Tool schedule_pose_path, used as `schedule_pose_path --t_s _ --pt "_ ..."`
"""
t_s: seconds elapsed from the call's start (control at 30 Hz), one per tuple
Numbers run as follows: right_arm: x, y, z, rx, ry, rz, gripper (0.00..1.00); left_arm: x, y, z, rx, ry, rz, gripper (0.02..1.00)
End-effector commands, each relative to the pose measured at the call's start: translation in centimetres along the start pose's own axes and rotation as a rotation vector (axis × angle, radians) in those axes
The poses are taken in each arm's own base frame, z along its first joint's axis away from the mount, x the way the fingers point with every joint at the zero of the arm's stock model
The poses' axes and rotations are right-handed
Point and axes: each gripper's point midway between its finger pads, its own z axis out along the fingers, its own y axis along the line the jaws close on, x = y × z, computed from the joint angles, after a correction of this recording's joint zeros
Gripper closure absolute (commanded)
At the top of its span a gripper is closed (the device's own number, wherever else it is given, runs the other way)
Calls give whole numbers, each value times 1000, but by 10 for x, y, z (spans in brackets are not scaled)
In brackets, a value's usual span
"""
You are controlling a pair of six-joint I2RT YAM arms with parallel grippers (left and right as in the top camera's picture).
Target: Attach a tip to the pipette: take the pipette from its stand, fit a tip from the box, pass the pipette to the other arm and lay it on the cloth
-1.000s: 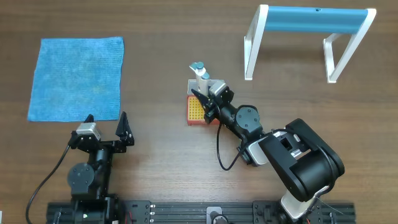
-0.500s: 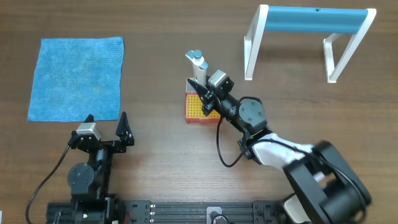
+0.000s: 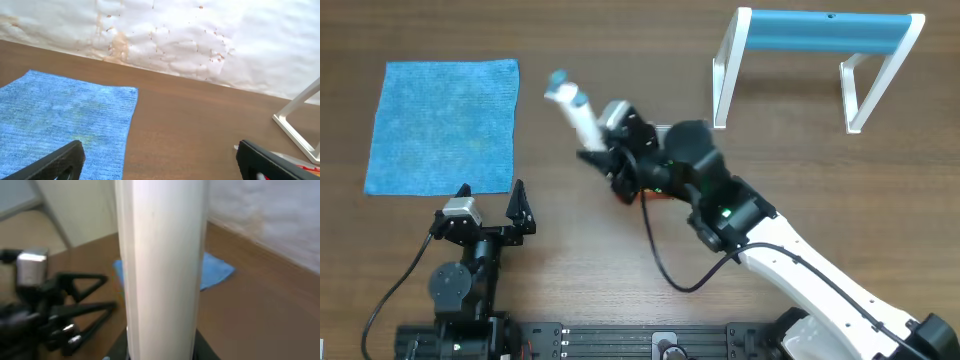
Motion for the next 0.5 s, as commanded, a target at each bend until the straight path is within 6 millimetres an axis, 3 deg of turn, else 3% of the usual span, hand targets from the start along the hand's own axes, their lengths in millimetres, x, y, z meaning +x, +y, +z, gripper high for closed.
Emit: schedule_pose_path --t_s 0.03,0.23,0.5 --pt "-8 22 14 -91 21 -13 930 1 1 0 -8 0 -1 36" --pt "1 31 25 -164 37 13 928 1 1 0 -8 1 -1 38" --pt "-26 32 24 -175 -58 106 928 1 1 0 -8 1 -1 36"
